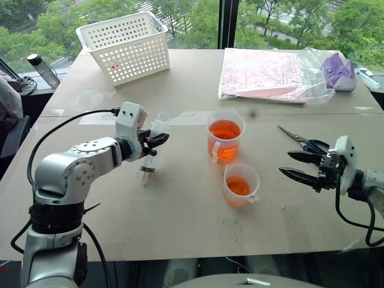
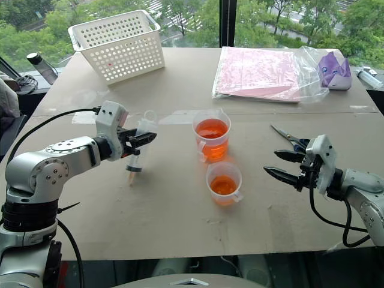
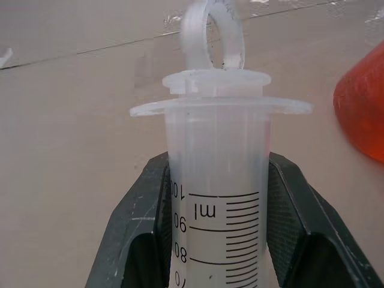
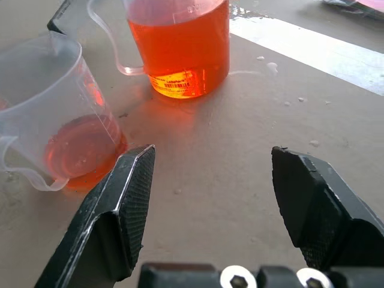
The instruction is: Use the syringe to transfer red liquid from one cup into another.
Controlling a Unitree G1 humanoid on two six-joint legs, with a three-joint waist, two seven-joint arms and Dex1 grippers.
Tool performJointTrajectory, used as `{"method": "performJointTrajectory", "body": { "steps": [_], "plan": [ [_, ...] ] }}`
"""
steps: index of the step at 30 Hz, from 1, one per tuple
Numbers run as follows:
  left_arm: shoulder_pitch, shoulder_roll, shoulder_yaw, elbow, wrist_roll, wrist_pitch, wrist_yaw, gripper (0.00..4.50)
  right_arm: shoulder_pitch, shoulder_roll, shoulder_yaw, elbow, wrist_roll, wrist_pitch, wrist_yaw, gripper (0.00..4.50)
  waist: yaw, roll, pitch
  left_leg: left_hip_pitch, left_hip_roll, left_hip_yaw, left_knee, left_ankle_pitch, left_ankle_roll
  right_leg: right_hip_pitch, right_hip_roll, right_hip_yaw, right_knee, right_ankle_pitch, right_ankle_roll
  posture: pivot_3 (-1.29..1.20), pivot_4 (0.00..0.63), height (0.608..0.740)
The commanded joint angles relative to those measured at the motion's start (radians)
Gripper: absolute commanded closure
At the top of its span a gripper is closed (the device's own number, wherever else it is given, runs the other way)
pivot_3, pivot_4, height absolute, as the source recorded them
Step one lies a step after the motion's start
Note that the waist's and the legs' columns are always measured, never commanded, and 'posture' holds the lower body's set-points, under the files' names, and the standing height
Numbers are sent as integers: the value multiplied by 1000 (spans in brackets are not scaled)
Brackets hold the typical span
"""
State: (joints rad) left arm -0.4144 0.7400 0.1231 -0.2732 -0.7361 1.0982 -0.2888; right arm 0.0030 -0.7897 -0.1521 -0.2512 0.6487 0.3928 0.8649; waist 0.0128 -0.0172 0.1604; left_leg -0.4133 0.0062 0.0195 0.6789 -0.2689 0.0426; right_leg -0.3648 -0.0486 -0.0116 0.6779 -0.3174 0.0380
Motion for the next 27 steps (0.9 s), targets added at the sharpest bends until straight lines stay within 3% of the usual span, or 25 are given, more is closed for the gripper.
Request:
{"method": "performJointTrajectory", "body": {
  "steps": [1,4,5,9,10,14,18,20,23,27],
  "plan": [
    [47,-12,-17,6,51,-9,-7,3090,46,39,-12,13,-83,-87,-19,1212,1,1,-1,1,0,0,0,0,0,1,0,0,0,0,0,0,150,740],
    [48,-29,-24,20,72,-23,-19,3090,63,71,-22,-4,-76,-72,-19,1212,-4,5,-3,1,0,1,-1,0,0,1,0,1,0,0,0,0,150,740],
    [43,-32,-27,22,81,-34,-29,2070,64,81,-27,-11,-73,-63,-26,1184,-7,5,-3,2,0,1,-1,0,0,1,0,1,0,0,0,0,150,740],
    [20,-54,-13,24,106,-59,-36,271,68,96,-35,-10,-90,-59,-32,1184,-5,4,-3,2,0,1,-1,0,0,1,0,1,1,0,0,0,150,740],
    [16,-62,1,21,108,-67,-33,122,69,96,-37,-9,-98,-60,-38,1184,-3,4,-3,2,0,1,-1,0,0,1,0,1,1,0,0,0,150,740],
    [26,-65,55,-41,117,-165,-70,122,45,113,-63,3,-83,-35,-74,1184,0,4,-3,1,0,1,-1,0,0,1,0,1,0,0,0,0,150,740],
    [82,-92,206,-214,-16,-263,-161,0,55,95,-77,-10,-69,-30,-32,15,0,4,-3,1,0,1,-1,0,0,0,-1,1,0,0,0,0,150,740],
    [145,-100,275,-308,-119,-255,-199,0,94,73,-68,-10,-107,-82,19,15,-1,4,-3,0,0,1,-1,0,0,0,-1,1,-1,0,0,0,150,740],
    [385,-58,291,-458,-115,-294,-316,0,150,79,-78,-12,-125,-133,49,15,-7,5,-4,0,0,1,-2,0,0,0,-1,1,-2,0,0,0,150,740],
    [737,-29,212,-530,90,-484,-439,0,218,76,-75,13,-162,-193,89,15,-13,5,-4,5,0,3,-6,0,0,3,-1,2,-4,0,-1,0,150,740]
  ]
}}
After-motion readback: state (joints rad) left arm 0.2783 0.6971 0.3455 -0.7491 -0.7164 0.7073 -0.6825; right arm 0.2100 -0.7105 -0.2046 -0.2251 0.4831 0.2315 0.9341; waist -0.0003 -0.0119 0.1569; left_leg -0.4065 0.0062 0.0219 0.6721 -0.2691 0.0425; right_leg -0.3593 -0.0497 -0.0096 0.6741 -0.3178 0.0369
